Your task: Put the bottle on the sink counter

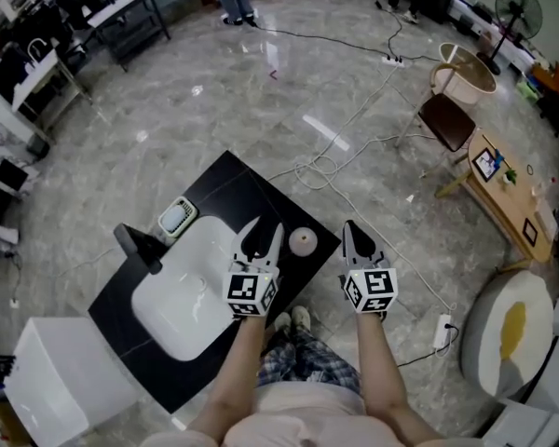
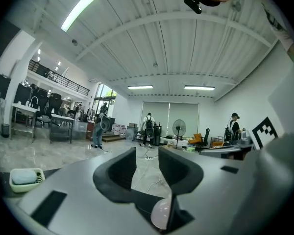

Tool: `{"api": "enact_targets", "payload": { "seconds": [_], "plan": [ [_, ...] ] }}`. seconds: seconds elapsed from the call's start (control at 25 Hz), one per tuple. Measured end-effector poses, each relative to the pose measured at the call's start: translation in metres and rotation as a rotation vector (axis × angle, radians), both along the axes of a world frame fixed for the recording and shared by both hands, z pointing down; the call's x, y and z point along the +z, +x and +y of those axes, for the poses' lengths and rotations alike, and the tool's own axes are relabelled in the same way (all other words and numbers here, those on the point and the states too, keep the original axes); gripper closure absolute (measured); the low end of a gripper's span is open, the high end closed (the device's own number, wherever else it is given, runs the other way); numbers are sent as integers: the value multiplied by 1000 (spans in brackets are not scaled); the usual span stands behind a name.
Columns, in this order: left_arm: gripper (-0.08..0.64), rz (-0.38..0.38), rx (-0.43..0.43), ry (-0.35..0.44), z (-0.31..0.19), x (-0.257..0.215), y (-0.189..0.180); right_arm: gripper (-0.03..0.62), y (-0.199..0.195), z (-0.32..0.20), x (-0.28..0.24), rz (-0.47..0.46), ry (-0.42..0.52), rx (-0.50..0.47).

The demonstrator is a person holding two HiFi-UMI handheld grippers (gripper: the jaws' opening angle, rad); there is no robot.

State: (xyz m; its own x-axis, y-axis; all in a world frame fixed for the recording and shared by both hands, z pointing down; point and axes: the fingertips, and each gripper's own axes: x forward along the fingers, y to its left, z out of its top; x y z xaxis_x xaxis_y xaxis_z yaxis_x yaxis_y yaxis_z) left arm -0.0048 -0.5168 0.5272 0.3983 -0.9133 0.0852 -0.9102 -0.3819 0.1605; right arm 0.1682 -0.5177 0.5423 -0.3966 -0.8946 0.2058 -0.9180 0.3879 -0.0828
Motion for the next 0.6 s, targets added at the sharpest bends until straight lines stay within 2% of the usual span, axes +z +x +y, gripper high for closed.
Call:
{"api": "enact_targets", "payload": {
  "seconds": [0.28,0.6],
  "plan": [
    [494,11,-44,59,30,-57,-29,577,6,22,-64,9,82,4],
    [528,23,-118,120,63,-98,-77,577,4,49,-106,20,156,11]
  ]
}}
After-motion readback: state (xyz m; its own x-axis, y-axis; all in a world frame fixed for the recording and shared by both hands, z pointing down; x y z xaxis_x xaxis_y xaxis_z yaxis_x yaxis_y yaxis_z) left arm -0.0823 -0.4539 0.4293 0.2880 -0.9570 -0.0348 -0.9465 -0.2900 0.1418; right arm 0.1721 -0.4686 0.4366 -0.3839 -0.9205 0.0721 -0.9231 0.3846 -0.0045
